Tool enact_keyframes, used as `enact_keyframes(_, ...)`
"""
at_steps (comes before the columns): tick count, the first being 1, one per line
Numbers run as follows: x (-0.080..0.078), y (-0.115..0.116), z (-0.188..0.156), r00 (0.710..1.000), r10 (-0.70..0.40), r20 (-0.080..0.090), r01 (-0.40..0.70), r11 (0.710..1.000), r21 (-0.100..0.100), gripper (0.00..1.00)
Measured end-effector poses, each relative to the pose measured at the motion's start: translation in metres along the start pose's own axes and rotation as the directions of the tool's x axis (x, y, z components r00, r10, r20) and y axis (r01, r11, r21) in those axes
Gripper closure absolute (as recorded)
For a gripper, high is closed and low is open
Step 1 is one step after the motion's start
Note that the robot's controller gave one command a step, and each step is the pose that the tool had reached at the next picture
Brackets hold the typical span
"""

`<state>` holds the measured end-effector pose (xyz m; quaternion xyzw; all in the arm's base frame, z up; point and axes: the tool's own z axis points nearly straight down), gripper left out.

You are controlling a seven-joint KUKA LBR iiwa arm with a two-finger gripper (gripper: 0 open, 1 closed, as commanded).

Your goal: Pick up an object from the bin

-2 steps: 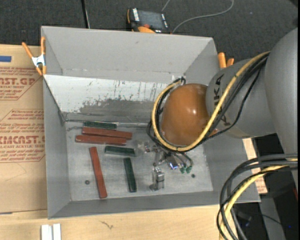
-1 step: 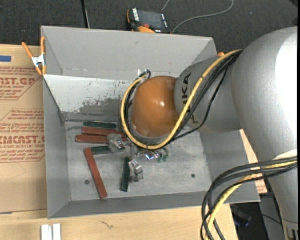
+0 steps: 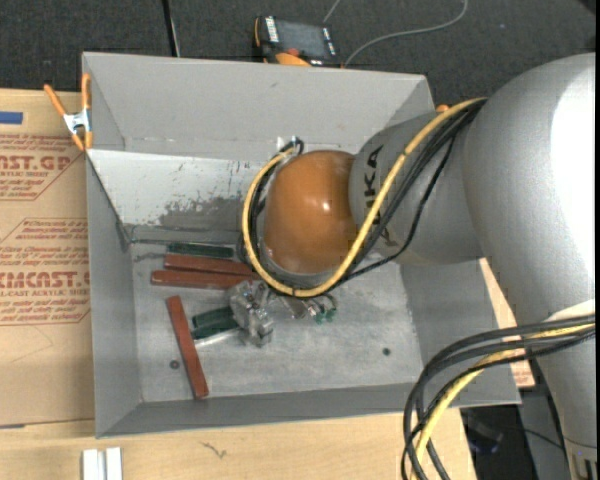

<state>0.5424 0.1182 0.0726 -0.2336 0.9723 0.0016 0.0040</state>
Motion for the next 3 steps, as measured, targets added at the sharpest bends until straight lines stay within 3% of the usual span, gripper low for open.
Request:
enact_keyframes(1, 0.002, 0.000, 0.002, 1.000, 0.000, -0.006, 0.000, 1.000, 0.000, 0.00)
enact_keyframes(2, 0.002, 0.000, 0.002, 1.000, 0.000, -0.006, 0.000, 1.000, -0.001, 1.00)
enact_keyframes(3, 0.001, 0.013, -0.160, 0.999, -0.040, 0.002, 0.040, 0.999, 0.003, 1.00)
